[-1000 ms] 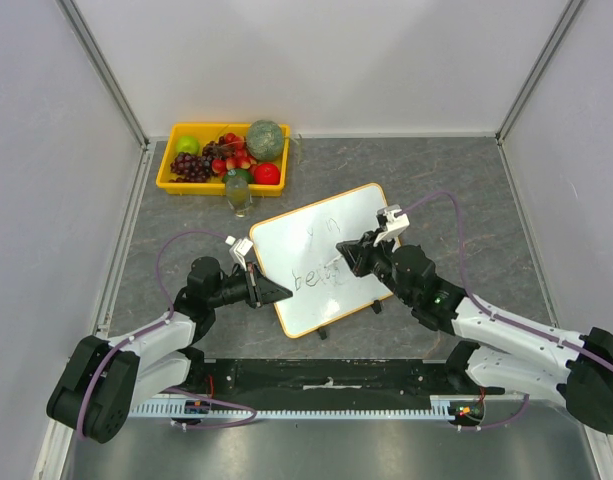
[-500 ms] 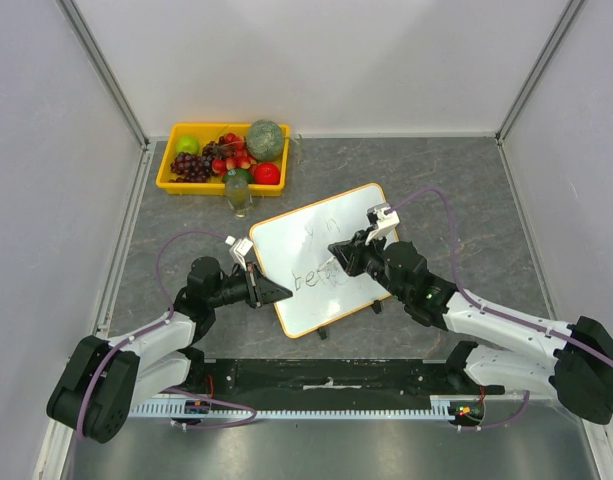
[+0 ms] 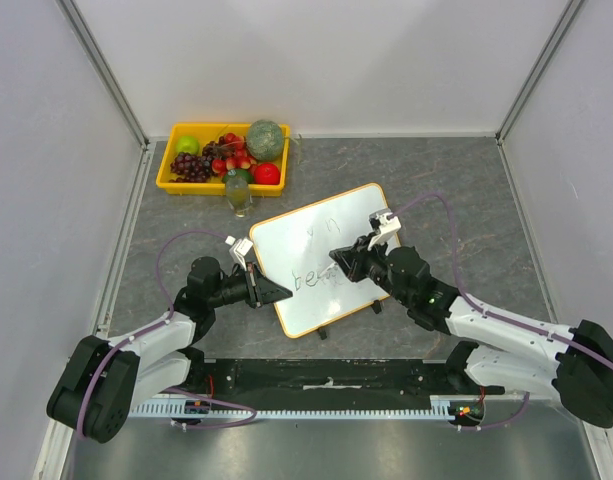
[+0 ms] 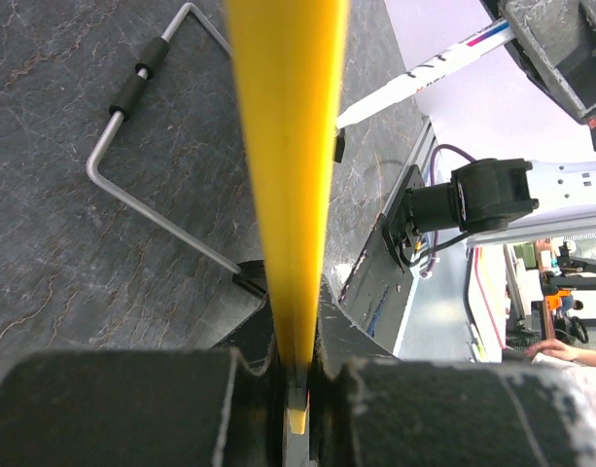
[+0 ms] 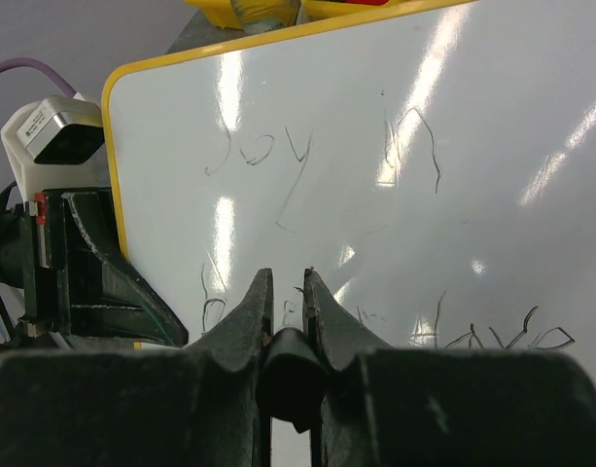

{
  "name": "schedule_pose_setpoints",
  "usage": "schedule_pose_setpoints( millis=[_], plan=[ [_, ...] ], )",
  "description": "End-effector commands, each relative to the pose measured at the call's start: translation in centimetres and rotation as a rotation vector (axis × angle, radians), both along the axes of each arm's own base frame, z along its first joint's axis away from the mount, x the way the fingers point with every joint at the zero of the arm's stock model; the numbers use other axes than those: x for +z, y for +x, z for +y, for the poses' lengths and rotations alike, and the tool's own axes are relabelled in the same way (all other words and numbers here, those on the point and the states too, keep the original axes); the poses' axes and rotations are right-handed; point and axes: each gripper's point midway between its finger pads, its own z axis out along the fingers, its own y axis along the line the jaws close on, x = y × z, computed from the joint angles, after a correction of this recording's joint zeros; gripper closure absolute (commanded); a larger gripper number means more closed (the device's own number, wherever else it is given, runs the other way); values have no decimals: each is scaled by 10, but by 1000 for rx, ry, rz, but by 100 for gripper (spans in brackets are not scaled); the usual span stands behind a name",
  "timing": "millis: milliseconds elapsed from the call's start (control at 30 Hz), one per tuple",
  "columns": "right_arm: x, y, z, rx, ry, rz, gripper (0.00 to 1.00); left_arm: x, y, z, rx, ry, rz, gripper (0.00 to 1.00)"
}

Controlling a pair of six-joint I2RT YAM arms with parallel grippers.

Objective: Write a sentence on the whiteboard

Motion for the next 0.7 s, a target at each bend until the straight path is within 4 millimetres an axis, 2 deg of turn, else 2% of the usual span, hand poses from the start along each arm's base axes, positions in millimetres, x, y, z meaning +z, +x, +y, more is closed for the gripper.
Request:
schedule_pose_setpoints(
  millis=[0, 233, 333, 667],
  plan=[
    [-33, -8, -9, 5, -82, 51, 100, -42, 0, 17, 70, 141, 65, 98],
    [-46, -14, -14, 16, -97, 69, 100, -42, 0, 16, 69, 142, 65, 98],
    [-38, -12, -15, 2, -84, 55, 100, -41, 0, 17, 70, 141, 63, 98],
    [46, -6, -6, 8, 86, -66, 100, -41, 0, 16, 67, 140, 64, 98]
  ],
)
